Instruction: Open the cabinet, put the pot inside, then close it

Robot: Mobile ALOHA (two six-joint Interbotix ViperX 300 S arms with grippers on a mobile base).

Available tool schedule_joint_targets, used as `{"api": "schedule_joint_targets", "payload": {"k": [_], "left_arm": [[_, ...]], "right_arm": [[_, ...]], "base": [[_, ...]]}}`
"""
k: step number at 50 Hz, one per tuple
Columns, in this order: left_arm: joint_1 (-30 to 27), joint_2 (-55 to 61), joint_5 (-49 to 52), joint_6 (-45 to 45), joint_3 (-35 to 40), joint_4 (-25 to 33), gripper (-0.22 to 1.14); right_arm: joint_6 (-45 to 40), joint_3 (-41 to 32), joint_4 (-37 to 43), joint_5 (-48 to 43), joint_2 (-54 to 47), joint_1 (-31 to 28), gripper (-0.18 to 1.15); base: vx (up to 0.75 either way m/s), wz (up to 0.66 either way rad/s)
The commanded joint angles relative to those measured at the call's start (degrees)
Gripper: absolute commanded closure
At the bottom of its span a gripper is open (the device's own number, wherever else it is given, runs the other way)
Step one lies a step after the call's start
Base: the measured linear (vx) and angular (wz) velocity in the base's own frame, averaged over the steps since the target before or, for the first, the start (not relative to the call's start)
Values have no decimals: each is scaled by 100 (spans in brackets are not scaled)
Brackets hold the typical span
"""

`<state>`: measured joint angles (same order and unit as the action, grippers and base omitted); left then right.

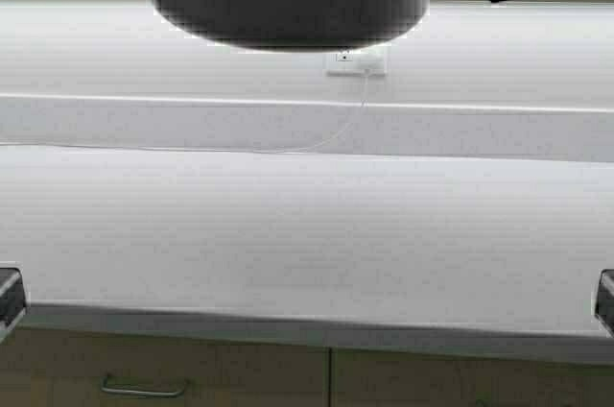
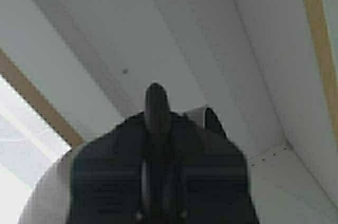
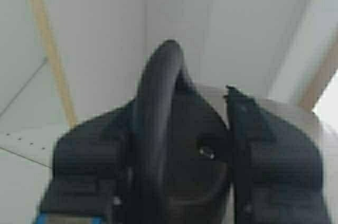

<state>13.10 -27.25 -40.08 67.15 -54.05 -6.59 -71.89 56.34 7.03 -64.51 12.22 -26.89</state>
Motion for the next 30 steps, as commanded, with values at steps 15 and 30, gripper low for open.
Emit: {"api": "schedule_joint_targets", "payload": {"k": [15,30], "left_arm": [[62,-220,1406,-18,1485,-62,89],[123,729,1793,0,2654,-53,89]], "right_arm": [[334,-1582,0,1934,870,-220,89],[360,-2408,97,2514,422,-62,89]], "base": [[0,0],[0,0]]}}
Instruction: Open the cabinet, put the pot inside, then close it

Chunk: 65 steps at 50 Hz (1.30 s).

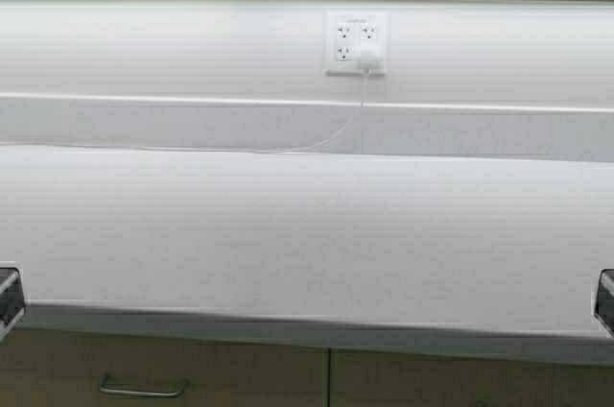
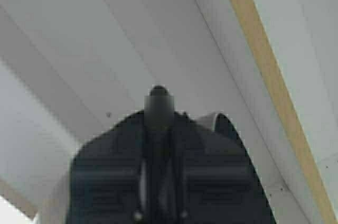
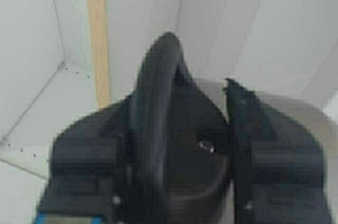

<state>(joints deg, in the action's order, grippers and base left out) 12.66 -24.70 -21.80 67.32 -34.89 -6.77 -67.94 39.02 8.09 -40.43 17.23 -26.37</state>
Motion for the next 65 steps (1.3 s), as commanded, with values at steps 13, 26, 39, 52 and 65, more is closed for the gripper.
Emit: {"api": "schedule_joint_targets", "payload": {"k": [13,26,39,52,65], "left_arm": [[492,1890,-35,-9,2285,9,89],[527,2575,-9,-9,2944,62,89],[527,2584,-9,-9,2874,70,89],[598,2593,-18,0,2830,308,89],[615,2602,-70,-9,2566,580,89]], "right_arm": [[-62,-1819,44,747,-905,299,89],[-44,-2461,44,1063,-1433,448,89],[-53,-2452,44,1072,-1477,448,89],[-35,-2399,26,1081,-1459,448,89],[-185,-2303,26,1195,-1767,492,89]], "base": [[1,0],[3,-1],[7,-4],[12,-7],[11,-5]]}}
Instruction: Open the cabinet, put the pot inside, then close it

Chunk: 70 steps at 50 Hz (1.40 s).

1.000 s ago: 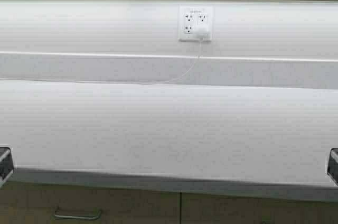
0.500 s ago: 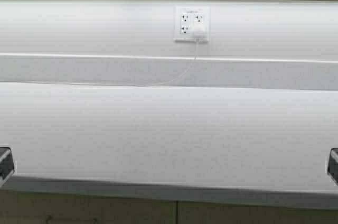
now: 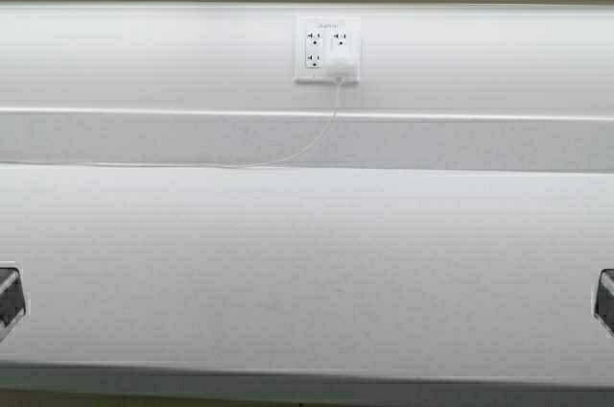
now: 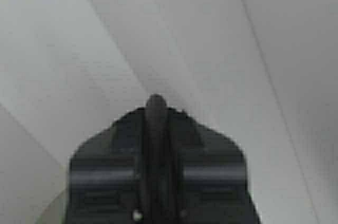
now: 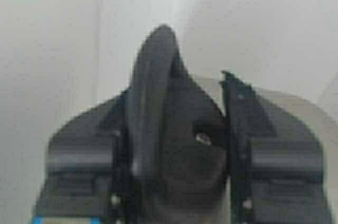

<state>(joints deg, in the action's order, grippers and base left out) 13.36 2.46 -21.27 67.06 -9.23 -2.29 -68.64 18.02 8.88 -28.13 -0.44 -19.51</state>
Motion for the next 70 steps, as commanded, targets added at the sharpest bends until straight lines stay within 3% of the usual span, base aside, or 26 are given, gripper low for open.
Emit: {"api": "schedule_joint_targets", "payload": {"k": [1,32,38,43,47,50,55,70], "left_arm": [[545,-114,-167,18,-26,132,89],[554,220,-510,18,-255,185,89],[545,220,-703,44,-343,290,87],[545,237,-1028,44,-396,378,67],[554,237,-1160,53,-413,404,37],[554,229,-1178,79,-396,448,14],[554,246,-1195,123,-387,545,-14],[545,246,-1336,167,-466,914,-11]], "right_arm": [[-114,-193,-53,-44,-18,-193,89],[-158,-114,-70,-352,-510,-193,89],[-185,-105,-35,-360,-536,-193,76],[-167,-97,-35,-527,-554,-185,40],[-281,-97,0,-668,-554,-167,8],[-229,-88,105,-703,-545,-149,-7],[0,-79,334,-738,-510,-132,-7],[26,62,422,-738,-413,62,-7]], "base": [[9,-4],[3,-1],[0,0],[0,0],[0,0],[0,0],[0,0],[0,0]]}}
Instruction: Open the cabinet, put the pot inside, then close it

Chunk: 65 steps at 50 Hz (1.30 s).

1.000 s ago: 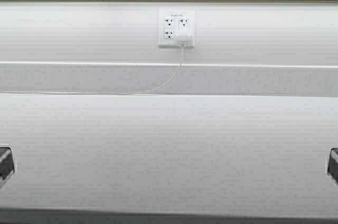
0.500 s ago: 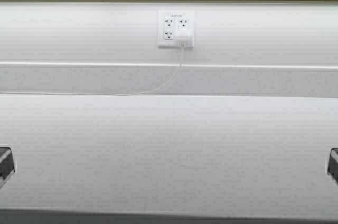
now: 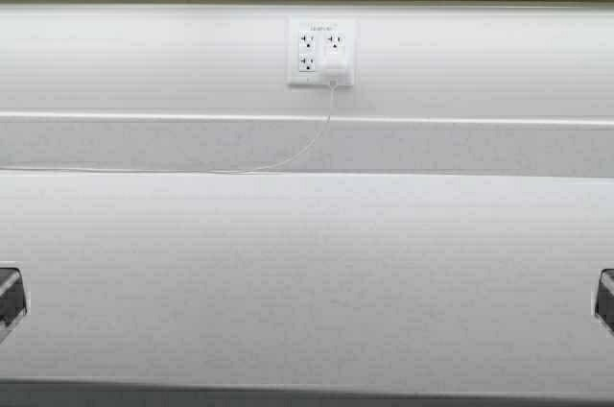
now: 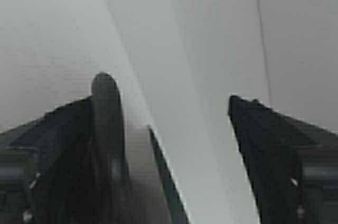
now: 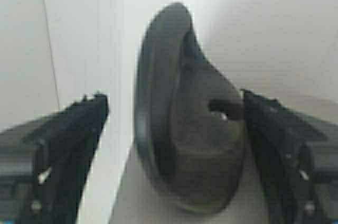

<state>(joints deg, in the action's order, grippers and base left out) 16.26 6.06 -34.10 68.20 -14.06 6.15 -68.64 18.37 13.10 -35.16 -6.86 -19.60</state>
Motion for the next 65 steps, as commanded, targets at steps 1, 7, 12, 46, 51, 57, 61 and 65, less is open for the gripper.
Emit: {"api": "schedule_joint_targets", "payload": {"k": [1,7,12,46,51,57,61,65], "left_arm": [[255,-114,-53,53,-18,88,-11],[149,-167,-141,53,-202,176,-11],[0,-202,-316,53,-404,299,-11],[-773,-1125,-483,-677,-1723,-536,8],[-765,-1345,-53,-1450,-2039,-1213,43],[-650,-1696,677,-2373,-2584,-1556,100],[-633,-1837,888,-2909,-2865,-1547,98],[-624,-1960,896,-3305,-3094,-1538,86]], "right_arm": [[26,53,0,-35,246,97,-7],[44,281,-9,-35,378,343,-7],[62,431,-26,-35,501,536,-7],[70,923,-2382,853,1274,940,7],[53,1028,-3366,1652,1582,932,38],[193,1389,-4245,2391,2039,879,85],[545,1696,-4570,2733,2312,861,100],[1011,1934,-4579,3015,2549,817,93]], "base": [[0,0],[0,0],[0,0],[0,0],[0,0],[0,0],[0,0],[0,0]]}}
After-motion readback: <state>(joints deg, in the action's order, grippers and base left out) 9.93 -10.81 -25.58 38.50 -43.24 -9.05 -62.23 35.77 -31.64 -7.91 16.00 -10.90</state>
